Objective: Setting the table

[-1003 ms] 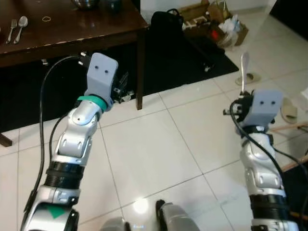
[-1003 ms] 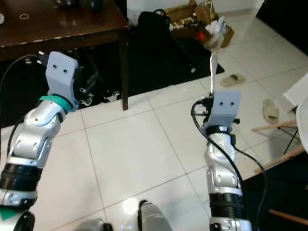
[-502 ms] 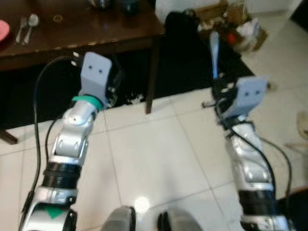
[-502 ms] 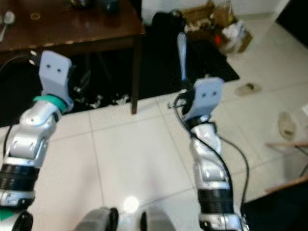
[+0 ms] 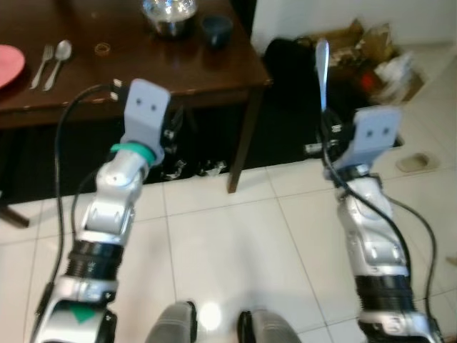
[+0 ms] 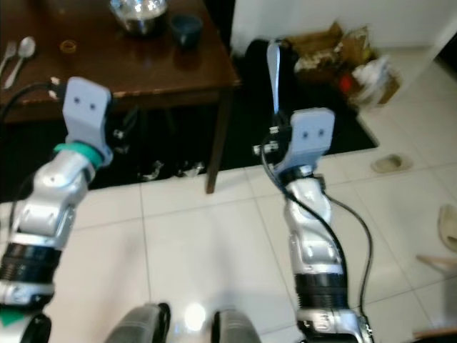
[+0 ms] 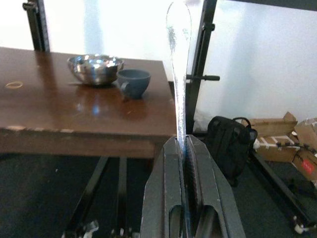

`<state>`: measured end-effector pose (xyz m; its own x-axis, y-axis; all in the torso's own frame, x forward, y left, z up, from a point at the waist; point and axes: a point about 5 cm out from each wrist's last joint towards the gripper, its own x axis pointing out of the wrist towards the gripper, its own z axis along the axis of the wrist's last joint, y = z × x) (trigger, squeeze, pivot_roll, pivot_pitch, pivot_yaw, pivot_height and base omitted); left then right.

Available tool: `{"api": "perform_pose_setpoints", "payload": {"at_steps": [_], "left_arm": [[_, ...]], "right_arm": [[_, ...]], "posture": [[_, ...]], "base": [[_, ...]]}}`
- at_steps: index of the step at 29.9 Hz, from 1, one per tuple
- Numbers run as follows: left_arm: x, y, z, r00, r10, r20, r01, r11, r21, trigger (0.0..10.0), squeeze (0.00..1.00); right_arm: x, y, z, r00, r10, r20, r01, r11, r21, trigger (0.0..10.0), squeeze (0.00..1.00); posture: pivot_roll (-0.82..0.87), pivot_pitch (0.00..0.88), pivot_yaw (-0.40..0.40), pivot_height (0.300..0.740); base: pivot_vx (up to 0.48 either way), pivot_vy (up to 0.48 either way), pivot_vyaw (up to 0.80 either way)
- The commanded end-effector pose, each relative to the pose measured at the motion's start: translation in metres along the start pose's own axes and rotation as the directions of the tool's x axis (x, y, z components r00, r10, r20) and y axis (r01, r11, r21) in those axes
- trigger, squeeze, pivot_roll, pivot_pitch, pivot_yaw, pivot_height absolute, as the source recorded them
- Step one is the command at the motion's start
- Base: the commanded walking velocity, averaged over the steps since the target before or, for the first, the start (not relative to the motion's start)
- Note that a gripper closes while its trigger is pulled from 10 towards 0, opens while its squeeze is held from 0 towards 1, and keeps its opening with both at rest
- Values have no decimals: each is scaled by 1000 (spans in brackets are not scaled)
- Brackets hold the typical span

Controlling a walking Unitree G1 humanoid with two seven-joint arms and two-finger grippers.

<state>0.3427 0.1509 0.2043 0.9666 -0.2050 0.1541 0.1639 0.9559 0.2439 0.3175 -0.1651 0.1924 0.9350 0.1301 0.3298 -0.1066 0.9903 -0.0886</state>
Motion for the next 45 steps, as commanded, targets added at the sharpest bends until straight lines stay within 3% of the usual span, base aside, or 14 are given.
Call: {"api": "perform_pose_setpoints", "payload": {"at_steps": [1,14,37,43,45], "left_arm": [[0,-5,-1,1000,-12,1,12,1000,4,10000,0],[0,-3,1,1000,1,18,-2,1000,16,10000,0],[2,-1,2,1000,10,22,-10,1000,23,10000,0],[1,-3,2,1000,2,17,-2,1000,28,10000,0],[1,-7,1,1000,-28,12,27,999,42,10000,0]], "right_arm": [[-1,-5,-2,1000,-16,-17,16,1000,-1,10000,0],[3,-1,-1,1000,-2,-14,2,1000,2,10000,0],[5,0,-3,1000,19,-18,-18,1000,19,10000,0],[-1,4,-10,995,75,-64,-75,997,-4,10000,0],[-8,10,-21,981,141,-134,-144,989,-19,10000,0]], "posture": [[18,45,35,740],[23,38,34,740],[27,44,34,740],[26,45,33,740],[26,46,32,740]], "base": [[446,0,0],[433,0,300],[421,0,0],[228,0,0],[0,0,0]]}}
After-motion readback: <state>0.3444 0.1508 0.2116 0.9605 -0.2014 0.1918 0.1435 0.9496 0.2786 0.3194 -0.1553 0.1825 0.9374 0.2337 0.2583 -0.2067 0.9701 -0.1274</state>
